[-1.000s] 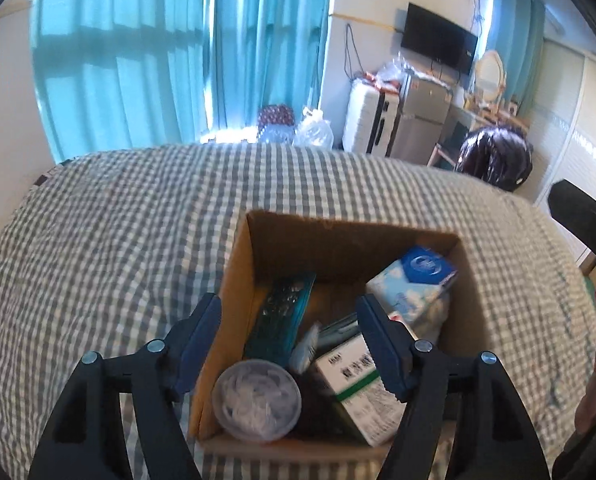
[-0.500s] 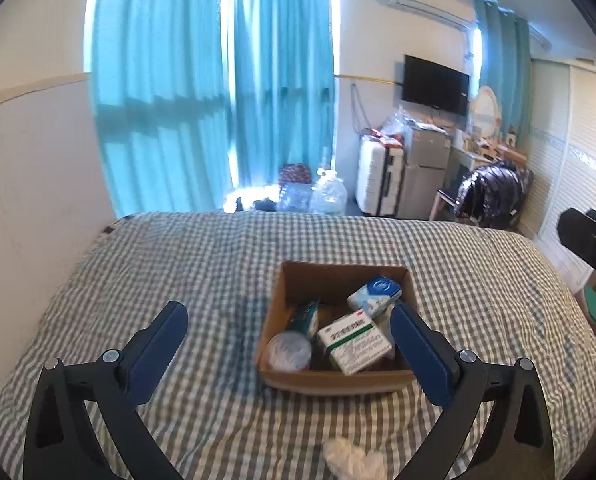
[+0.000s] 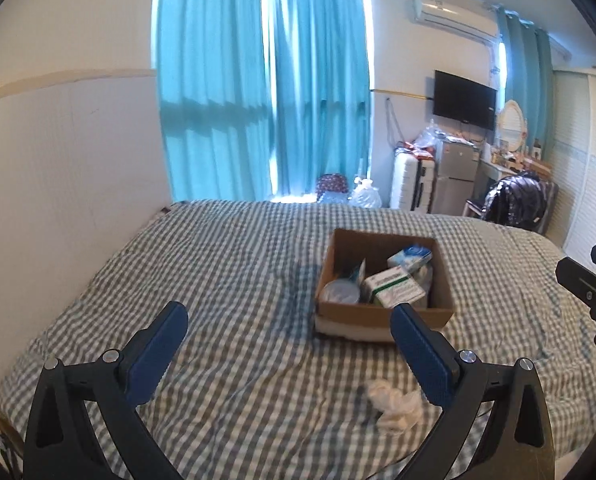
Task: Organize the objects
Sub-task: 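Lift both tools out of the box toward the white lace cloth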
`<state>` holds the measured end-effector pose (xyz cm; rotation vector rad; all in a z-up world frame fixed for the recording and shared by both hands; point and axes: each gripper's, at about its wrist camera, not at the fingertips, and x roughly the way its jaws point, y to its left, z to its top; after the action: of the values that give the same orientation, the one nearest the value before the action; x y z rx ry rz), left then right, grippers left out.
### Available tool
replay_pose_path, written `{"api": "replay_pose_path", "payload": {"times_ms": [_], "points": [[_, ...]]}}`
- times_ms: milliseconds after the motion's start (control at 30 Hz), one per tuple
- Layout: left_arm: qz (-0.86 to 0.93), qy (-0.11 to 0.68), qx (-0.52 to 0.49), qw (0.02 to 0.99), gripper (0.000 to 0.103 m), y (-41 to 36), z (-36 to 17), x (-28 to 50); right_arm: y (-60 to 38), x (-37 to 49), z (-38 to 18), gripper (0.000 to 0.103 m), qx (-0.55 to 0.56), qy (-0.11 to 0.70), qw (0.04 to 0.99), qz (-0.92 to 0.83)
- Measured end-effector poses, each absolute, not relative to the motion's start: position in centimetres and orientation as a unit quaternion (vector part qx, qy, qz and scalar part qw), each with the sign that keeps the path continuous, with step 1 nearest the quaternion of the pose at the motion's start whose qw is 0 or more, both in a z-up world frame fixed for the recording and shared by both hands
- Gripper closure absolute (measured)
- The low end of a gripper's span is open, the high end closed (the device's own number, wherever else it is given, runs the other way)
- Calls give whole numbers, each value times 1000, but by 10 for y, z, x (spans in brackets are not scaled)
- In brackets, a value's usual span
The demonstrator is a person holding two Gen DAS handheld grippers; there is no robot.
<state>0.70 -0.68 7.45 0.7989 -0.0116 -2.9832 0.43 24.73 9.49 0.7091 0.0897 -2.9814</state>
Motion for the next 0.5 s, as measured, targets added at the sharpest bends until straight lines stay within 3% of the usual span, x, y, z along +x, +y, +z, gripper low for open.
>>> {"api": "replay_pose_path", "payload": {"times_ms": [500], "points": [[-953, 30, 296, 60, 0, -15, -17, -30, 254, -42, -20, 0, 301, 11, 29, -953]]}}
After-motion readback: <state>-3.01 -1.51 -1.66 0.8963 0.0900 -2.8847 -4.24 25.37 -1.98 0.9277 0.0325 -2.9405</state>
